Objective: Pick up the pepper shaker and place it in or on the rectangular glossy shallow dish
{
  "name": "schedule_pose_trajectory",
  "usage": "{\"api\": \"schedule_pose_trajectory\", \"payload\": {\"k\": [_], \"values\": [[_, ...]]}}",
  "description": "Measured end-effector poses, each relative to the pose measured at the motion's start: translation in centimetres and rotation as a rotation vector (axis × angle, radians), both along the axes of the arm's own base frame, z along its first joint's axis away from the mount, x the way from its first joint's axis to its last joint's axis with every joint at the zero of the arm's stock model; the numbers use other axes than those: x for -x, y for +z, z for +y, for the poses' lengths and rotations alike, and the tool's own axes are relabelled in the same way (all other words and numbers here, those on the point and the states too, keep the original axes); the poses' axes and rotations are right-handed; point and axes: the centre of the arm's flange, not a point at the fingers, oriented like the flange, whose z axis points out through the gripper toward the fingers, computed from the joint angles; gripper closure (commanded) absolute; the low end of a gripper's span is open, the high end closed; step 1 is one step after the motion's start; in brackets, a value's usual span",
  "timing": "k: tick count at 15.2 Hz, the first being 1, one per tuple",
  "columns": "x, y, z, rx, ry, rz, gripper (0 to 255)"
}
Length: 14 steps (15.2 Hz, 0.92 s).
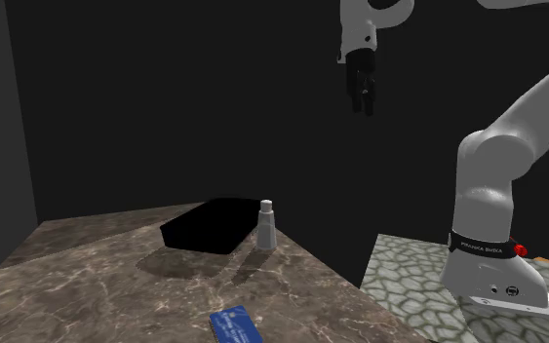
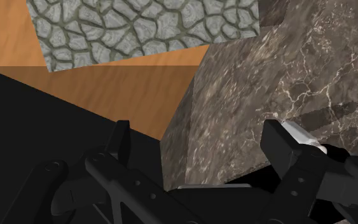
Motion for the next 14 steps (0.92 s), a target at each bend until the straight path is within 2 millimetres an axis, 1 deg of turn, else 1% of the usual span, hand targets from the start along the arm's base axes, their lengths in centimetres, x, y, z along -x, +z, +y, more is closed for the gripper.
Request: {"api": "schedule_pose_trajectory", "payload": {"k": [1, 4, 5, 8, 9, 11, 14], "values": [[0.0, 0.0, 0.0, 0.0, 0.0, 0.0, 0], [-1.1, -1.6, 1.8, 0.001, 0.002, -0.008, 0], [-1.6, -2.3, 2.8, 0.002, 0.003, -0.012, 0], [-3.7, -4.3, 5.0, 0.004, 0.005, -0.025, 0], [-4.4, -4.9, 6.0, 0.004, 0.006, -0.03, 0], [-5.5, -6.5, 8.1, 0.005, 0.008, -0.039, 0], [-7.4, -8.6, 10.5, 0.006, 0.01, -0.053, 0]]}}
